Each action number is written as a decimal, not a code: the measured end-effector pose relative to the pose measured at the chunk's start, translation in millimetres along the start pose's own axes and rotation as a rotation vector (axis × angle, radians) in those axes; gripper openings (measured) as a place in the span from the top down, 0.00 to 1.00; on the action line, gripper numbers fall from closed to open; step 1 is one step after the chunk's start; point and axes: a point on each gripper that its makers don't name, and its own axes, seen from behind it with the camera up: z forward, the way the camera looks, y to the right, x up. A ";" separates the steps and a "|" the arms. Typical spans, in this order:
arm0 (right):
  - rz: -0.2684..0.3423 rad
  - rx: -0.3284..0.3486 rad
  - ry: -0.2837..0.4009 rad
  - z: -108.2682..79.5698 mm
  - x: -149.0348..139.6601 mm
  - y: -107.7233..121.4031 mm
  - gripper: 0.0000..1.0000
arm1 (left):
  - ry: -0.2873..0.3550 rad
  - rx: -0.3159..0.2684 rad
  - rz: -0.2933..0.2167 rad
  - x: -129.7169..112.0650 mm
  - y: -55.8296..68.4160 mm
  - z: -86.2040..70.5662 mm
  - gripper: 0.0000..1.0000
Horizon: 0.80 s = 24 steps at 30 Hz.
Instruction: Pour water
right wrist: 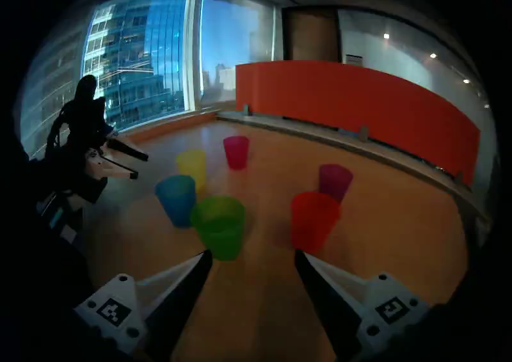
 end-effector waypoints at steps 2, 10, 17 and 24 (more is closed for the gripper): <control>0.018 -0.018 0.021 -5.0 7.4 3.6 0.01 | 0.014 0.023 -0.001 1.4 -5.9 -3.4 0.12; 0.051 -0.115 0.078 -20.7 26.5 27.7 0.01 | 0.077 0.110 -0.039 9.7 -33.1 -16.0 0.12; 0.071 -0.200 0.134 -26.6 39.4 48.1 0.01 | 0.140 0.191 -0.078 21.5 -58.6 -23.6 0.12; 0.106 -0.310 0.215 -28.8 56.1 78.7 0.01 | 0.213 0.268 -0.106 34.8 -81.0 -31.3 0.12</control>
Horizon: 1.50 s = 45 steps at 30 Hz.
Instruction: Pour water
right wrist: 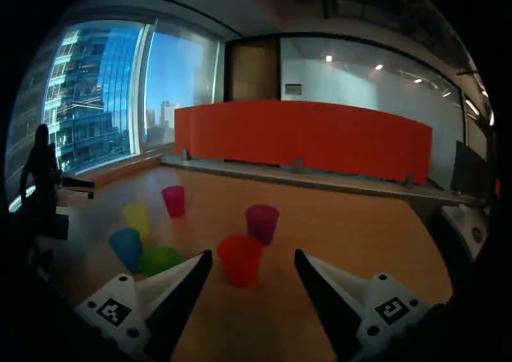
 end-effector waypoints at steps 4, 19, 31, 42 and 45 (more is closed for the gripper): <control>0.031 -0.058 0.058 5.3 12.8 14.2 0.01 | 0.050 0.043 -0.015 11.0 -10.5 2.0 0.12; 0.094 -0.268 0.241 15.4 37.1 50.9 0.01 | 0.201 0.197 -0.084 34.8 -44.3 12.1 0.13; 0.073 -0.385 0.305 14.8 42.1 62.2 0.01 | 0.245 0.253 -0.118 38.5 -50.7 26.8 0.12; 0.049 -0.435 0.300 15.4 34.8 67.6 0.01 | 0.279 0.299 -0.075 43.3 -52.9 31.9 0.13; 0.046 -0.447 0.293 13.8 32.6 68.8 0.01 | 0.291 0.312 -0.065 44.1 -53.4 33.0 0.13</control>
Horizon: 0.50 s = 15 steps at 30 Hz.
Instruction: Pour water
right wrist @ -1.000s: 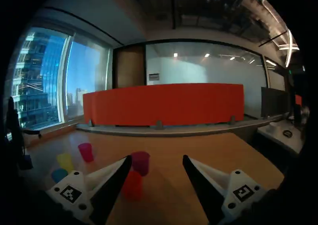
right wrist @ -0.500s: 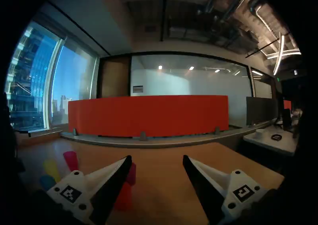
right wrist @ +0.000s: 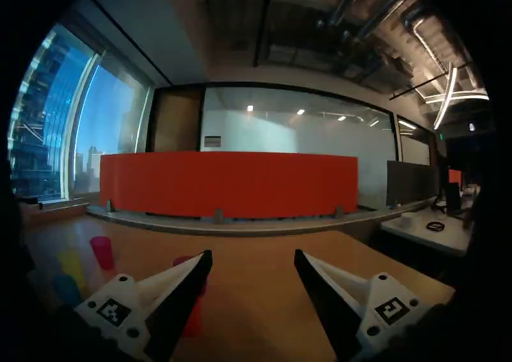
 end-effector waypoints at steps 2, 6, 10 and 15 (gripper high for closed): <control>-0.001 -0.011 -0.001 -1.4 0.9 1.9 0.01 | 0.004 0.008 0.001 -1.6 0.7 1.1 0.13; 0.000 -0.026 0.004 -2.8 4.3 4.7 0.01 | 0.006 0.007 -0.003 -6.6 4.0 4.2 0.13; 0.004 -0.035 0.001 -3.7 9.0 7.2 0.01 | 0.000 0.005 0.002 -15.3 5.6 6.6 0.13; 0.003 -0.047 0.006 -4.0 16.8 9.9 0.01 | -0.003 0.010 0.005 -24.3 3.8 8.5 0.13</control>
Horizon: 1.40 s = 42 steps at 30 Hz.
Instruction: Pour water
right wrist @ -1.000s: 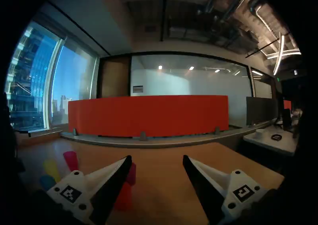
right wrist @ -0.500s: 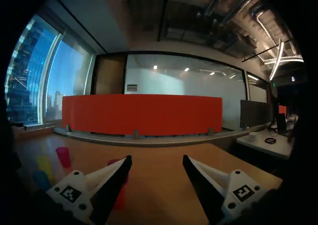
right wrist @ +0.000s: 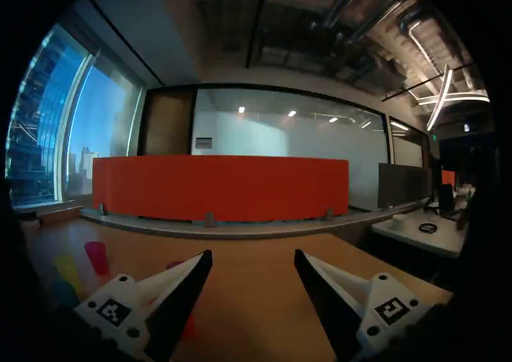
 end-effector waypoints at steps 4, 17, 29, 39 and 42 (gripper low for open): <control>0.002 -0.008 0.002 0.7 3.4 1.4 0.01 | 0.005 -0.006 -0.014 -3.8 -1.2 1.3 0.13; 0.014 -0.023 -0.004 1.1 3.9 1.3 0.01 | -0.010 -0.002 -0.027 -22.9 -6.4 5.2 0.13; 0.013 -0.035 -0.004 -1.6 3.8 5.5 0.01 | -0.026 -0.010 -0.045 -29.0 -5.6 7.5 0.13; 0.014 -0.036 -0.008 -4.0 2.4 6.7 0.01 | -0.026 -0.011 -0.044 -29.3 -5.6 8.0 0.13; 0.014 -0.037 -0.007 -4.0 3.0 6.8 0.01 | -0.026 -0.008 -0.044 -29.5 -6.5 7.6 0.13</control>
